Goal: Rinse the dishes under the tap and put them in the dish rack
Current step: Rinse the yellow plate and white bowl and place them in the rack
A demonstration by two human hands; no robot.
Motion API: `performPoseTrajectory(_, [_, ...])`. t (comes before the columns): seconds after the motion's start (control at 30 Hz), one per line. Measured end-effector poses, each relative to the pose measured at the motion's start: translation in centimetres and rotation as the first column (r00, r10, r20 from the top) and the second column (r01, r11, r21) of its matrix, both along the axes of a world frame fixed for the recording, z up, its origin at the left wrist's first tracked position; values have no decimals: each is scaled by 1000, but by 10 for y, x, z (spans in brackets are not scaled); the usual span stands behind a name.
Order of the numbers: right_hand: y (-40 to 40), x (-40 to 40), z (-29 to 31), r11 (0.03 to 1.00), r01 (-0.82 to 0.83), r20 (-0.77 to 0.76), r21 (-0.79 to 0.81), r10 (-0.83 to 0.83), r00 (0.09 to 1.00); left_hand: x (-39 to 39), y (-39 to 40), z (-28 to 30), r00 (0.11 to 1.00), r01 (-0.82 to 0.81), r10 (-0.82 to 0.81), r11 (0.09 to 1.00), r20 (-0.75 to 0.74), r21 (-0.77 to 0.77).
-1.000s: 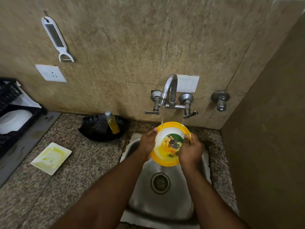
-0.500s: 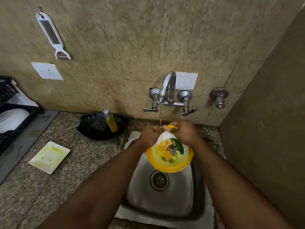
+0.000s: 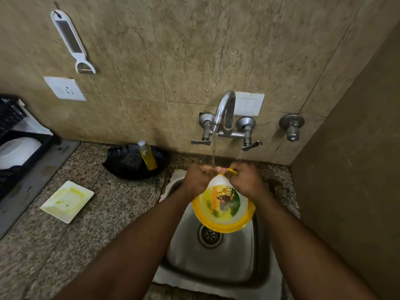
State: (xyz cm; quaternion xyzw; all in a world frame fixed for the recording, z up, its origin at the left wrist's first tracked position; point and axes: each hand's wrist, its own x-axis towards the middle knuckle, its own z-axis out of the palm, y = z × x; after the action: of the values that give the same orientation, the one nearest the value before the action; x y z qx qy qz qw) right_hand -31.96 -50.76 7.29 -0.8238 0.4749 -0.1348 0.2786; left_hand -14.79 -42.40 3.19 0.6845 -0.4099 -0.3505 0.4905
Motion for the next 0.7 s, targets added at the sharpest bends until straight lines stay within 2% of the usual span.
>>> performPoseTrajectory(0.1, [-9,5,8,995,-89,-2,-36,89,996,-1,-4,9,1000,2,-1,999,-27,32])
performPoseTrajectory(0.2, [-10,3,3,991,-61,26,-120,65,998,1,-5,13,998,-3,6,999,-58,53])
performPoseTrajectory(0.33, [-6,-11,-9,991,5,80,-136,5,997,13,5,14,964,163,-140,983,-226,85])
performPoseTrajectory(0.47, [-3,-4,-2,983,-140,23,-115,144,989,11,7,9,995,31,-26,998,-92,56])
performPoseTrajectory(0.53, [-4,4,7,973,-208,15,-101,210,977,9,4,14,998,15,-12,999,-68,40])
performPoseTrajectory(0.6, [-7,9,11,974,-207,34,-90,211,977,8,0,18,999,-12,12,1000,-38,11])
performPoseTrajectory(0.7, [-8,9,7,990,-102,112,-99,112,987,12,-5,25,996,-63,62,998,64,23])
